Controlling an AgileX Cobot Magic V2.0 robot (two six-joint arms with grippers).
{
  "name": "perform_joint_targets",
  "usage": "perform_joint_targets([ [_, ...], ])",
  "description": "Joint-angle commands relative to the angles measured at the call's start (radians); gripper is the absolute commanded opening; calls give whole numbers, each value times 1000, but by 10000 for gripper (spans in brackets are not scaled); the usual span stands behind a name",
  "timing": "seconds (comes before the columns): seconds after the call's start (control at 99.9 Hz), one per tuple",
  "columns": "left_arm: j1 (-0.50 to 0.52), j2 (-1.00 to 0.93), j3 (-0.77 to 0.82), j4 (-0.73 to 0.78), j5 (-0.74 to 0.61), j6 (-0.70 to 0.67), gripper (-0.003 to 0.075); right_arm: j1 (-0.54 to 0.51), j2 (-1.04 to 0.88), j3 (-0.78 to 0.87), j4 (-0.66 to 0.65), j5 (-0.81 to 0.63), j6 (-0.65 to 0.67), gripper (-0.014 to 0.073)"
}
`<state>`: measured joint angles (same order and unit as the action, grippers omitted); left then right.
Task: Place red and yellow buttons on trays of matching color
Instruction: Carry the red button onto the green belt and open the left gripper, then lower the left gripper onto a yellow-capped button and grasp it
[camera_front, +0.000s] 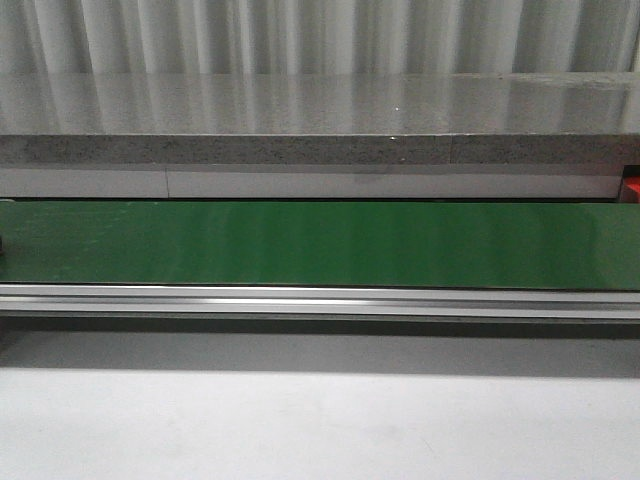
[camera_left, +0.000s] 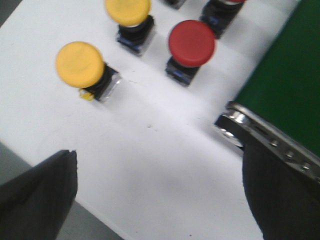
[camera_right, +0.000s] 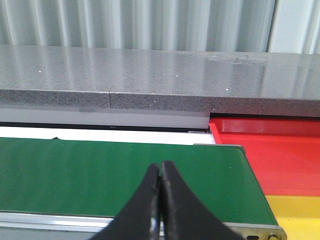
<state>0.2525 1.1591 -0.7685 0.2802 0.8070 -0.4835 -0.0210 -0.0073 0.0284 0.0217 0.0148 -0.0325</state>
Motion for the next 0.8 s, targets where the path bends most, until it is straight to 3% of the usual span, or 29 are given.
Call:
perform_joint_targets([
  [0.0,61,-23,-15,1,-51,23,639,-7,-19,-20,-10,-81,1,-59],
  [0.29,208,33,-15,-47,-90,94,639,-7,-19,-20,-10,-81,1,-59],
  [0.791,213,282,-137,-18,-125,96,639,-7,-19,-20,-10,-81,1,-59],
])
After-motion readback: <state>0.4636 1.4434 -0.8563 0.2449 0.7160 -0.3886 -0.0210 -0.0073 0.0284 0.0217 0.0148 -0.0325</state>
